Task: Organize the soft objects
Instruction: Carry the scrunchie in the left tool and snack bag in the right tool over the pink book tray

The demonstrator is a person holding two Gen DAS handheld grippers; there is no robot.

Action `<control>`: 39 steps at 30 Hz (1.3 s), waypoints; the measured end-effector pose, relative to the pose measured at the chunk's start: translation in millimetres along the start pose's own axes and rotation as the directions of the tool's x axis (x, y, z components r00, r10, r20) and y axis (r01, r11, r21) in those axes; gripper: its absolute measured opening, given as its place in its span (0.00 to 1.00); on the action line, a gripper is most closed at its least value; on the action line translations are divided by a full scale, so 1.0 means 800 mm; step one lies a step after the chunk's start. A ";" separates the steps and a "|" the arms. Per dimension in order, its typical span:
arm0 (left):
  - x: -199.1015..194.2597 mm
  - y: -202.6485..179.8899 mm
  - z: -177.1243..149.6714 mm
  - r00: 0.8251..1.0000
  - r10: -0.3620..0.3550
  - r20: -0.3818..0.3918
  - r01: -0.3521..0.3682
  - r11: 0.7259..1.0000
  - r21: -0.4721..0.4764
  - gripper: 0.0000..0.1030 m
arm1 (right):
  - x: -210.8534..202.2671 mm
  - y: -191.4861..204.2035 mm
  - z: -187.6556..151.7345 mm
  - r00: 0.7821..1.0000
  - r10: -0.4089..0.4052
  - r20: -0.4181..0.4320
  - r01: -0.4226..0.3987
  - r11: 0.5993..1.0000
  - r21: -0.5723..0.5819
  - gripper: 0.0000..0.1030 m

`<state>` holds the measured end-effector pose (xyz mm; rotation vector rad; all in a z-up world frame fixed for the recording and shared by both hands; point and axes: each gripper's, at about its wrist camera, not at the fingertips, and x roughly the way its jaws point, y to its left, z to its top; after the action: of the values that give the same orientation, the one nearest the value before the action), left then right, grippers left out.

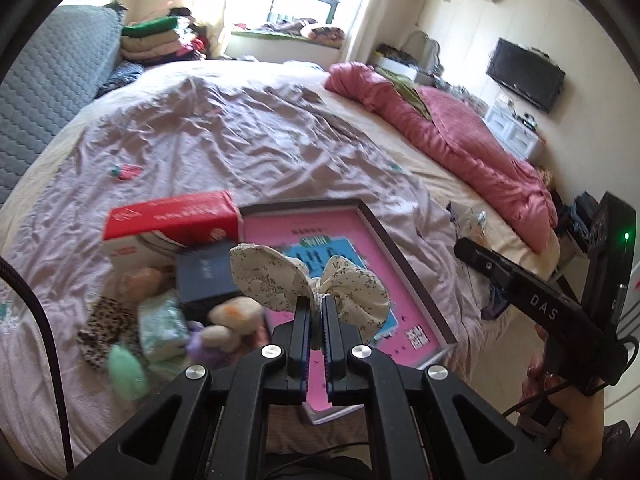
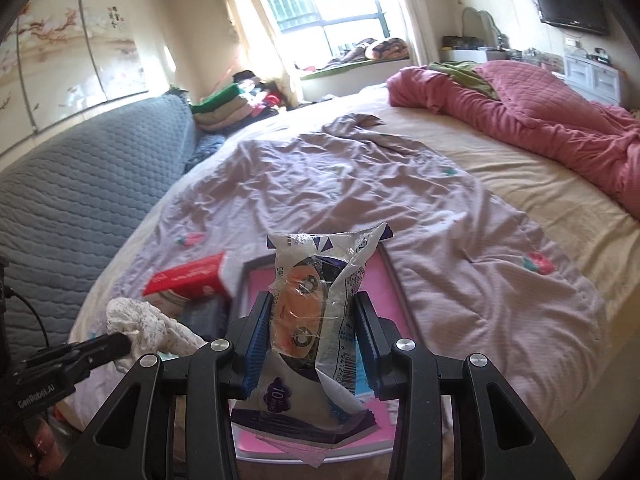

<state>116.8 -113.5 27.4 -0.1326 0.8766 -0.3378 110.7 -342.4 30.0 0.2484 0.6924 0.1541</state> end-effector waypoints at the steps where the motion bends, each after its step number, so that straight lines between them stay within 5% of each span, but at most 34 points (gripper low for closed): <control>1: 0.007 -0.005 -0.003 1.000 -0.005 -0.010 0.005 1.000 0.007 0.05 | 0.001 -0.004 -0.002 1.000 -0.002 -0.005 0.002 1.000 0.007 0.41; 16: 0.092 -0.033 -0.035 0.986 -0.007 -0.165 0.018 0.998 0.067 0.05 | 0.066 -0.030 -0.052 0.982 -0.055 -0.181 0.050 0.998 -0.031 0.41; 39: 0.136 -0.036 -0.061 0.964 -0.032 -0.264 0.053 0.996 0.071 0.06 | 0.126 -0.049 -0.097 0.953 -0.079 -0.291 0.072 0.997 -0.033 0.41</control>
<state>136.6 -176.9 -75.5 -0.0350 1.1231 -0.4357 139.4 -343.8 -99.6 0.1789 0.9932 0.1260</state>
